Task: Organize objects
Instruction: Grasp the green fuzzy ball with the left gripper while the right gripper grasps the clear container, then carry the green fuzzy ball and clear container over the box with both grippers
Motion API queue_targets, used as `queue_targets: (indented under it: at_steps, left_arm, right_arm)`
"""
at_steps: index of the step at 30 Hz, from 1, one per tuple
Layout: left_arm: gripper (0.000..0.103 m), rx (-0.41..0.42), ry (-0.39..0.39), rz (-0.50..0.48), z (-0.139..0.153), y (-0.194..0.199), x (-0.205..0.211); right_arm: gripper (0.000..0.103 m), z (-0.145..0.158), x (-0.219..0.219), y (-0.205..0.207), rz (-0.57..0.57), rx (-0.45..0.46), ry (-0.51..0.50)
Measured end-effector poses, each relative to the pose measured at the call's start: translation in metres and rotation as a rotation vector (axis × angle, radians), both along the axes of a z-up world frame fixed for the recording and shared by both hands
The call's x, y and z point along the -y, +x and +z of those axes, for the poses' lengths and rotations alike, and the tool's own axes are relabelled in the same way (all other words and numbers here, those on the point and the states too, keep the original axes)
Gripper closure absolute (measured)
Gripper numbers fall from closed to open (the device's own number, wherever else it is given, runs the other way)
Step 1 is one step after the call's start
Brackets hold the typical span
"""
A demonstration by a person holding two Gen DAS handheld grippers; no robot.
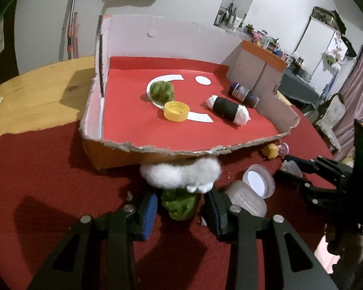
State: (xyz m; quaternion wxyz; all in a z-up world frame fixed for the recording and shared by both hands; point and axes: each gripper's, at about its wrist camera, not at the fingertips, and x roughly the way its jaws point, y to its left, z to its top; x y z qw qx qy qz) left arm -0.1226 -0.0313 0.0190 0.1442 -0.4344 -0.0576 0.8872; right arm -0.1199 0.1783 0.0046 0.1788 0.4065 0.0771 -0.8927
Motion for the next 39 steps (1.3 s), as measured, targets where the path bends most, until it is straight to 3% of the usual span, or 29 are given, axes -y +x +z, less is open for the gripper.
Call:
queue_targets:
  at_steps: [3,7,21,30,39]
  left_arm:
    - [0.074,-0.019,-0.057,-0.002,-0.001,0.005,-0.009]
    - [0.077,-0.015,-0.036,0.001,0.000,0.010,-0.005]
    - [0.077,0.007,0.008,0.001,0.003,0.035,-0.002]
    - [0.077,-0.060,0.055,0.033,0.030,0.049,0.008]
    - [0.077,-0.072,0.064,0.030,0.034,0.056,0.007]
  right_arm:
    - [0.067,0.000,0.001,0.002,0.004,-0.002,0.010]
    - [0.067,0.001,0.001,0.004,0.007,-0.002,0.012]
    - [0.067,0.007,0.017,0.023,0.075,0.023,-0.034]
    - [0.067,0.023,0.023,0.035,0.094,-0.010,-0.046]
    - [0.067,0.034,0.029,0.043,0.112,-0.034,-0.056]
